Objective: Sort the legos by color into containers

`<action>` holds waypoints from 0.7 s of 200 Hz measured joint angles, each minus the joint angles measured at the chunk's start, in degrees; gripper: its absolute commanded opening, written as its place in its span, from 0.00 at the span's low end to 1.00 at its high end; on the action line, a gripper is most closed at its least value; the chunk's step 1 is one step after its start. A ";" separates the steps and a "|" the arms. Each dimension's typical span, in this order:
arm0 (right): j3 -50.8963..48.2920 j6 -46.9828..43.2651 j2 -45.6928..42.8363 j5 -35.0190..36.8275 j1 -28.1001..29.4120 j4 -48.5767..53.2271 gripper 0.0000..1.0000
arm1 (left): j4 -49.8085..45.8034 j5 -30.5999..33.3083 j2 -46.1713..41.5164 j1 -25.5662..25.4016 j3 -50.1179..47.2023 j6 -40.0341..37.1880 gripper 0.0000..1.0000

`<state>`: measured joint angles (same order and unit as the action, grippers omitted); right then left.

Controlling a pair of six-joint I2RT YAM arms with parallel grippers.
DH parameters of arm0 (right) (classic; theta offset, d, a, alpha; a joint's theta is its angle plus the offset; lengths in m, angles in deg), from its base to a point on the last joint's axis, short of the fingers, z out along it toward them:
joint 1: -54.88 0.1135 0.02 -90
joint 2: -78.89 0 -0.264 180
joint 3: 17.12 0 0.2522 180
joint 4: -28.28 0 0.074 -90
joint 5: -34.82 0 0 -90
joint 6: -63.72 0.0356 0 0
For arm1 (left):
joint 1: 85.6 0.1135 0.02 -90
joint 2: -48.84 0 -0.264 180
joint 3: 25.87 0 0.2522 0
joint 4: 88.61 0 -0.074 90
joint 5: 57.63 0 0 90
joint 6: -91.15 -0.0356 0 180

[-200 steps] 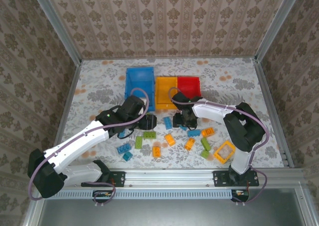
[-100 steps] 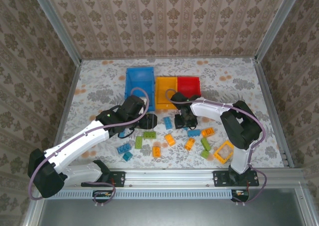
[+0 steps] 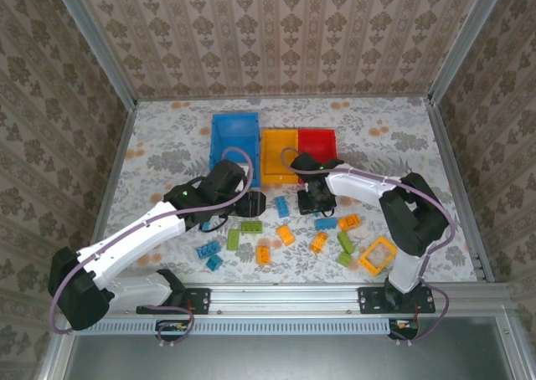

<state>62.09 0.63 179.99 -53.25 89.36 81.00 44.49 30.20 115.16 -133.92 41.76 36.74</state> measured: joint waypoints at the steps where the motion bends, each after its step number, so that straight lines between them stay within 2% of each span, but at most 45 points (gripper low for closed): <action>1: 0.00 0.00 -0.15 0.00 -0.04 0.02 0.33 | 0.00 0.02 0.02 -0.02 0.04 0.00 0.60; 28: 0.15 -0.04 -6.29 0.94 -2.40 0.28 0.33 | -0.22 0.04 0.57 -0.90 2.36 -0.20 0.60; 49: 2.27 -0.42 -7.56 1.29 -4.96 0.35 0.33 | -0.13 0.22 1.14 -1.55 5.97 -0.98 0.60; 112: 14.80 -1.53 4.31 1.51 -9.94 -1.29 0.34 | 0.24 0.44 5.05 -2.38 12.20 -3.96 0.61; 140: 17.64 -1.73 8.68 1.51 -10.75 -1.22 0.45 | 0.17 0.42 6.62 -2.91 12.22 -4.59 0.61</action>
<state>79.73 -1.09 188.67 -51.74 78.61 79.77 44.66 30.61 121.79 -136.82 53.98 32.15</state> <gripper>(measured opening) 0.414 0.606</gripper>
